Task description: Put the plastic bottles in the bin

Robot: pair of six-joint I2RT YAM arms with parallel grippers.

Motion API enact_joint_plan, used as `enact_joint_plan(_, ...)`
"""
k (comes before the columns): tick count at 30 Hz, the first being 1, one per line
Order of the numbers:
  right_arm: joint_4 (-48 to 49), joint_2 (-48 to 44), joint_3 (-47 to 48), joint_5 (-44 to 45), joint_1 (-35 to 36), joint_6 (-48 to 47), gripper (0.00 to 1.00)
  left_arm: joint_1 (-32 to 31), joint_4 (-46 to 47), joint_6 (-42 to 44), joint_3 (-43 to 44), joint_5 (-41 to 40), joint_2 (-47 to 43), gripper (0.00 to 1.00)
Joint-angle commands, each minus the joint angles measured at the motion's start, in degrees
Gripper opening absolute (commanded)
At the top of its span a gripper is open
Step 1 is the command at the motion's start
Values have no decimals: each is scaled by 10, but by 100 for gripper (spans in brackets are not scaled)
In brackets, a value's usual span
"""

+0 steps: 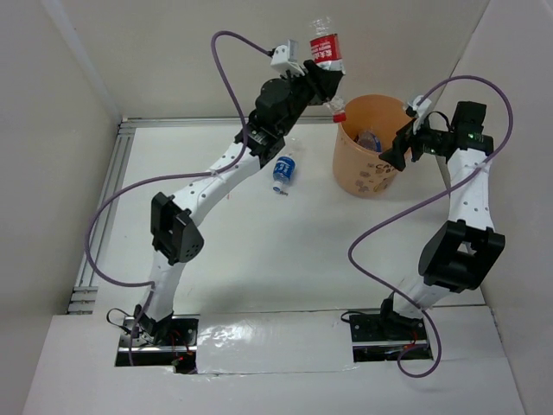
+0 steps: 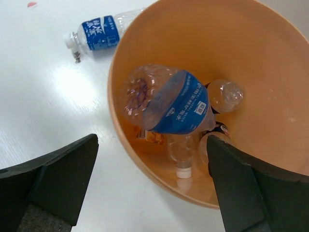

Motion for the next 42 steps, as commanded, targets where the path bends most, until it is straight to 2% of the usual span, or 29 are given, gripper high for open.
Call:
enact_joint_plan(1,-86,-39,7,-41,-4,-134,100,-11,99,-14,63,-21,45,0)
enact_joint_plan(5,-155,-22,14,-26,10,-226,100,-18,112,-21,108,-32,86,0)
enact_joint_plan(10,-289,51,56,-4,46,-342,100,-18,107,-35,96,-32,93,0)
enact_joint_plan(12,-313,69,77,4,63,-353,98,-18,107,-35,83,-32,87,0)
enact_joint_plan(22,-314,54,51,39,123,-375,95,-18,101,-21,90,-26,93,0)
enact_joint_plan(34,-314,-5,8,28,196,-365,95,-18,89,-21,80,-10,104,0)
enact_joint_plan(39,-308,-17,2,11,203,-342,94,-23,72,-5,63,2,104,0)
enact_joint_plan(42,-275,-40,2,5,184,-309,98,-28,49,9,48,8,104,1)
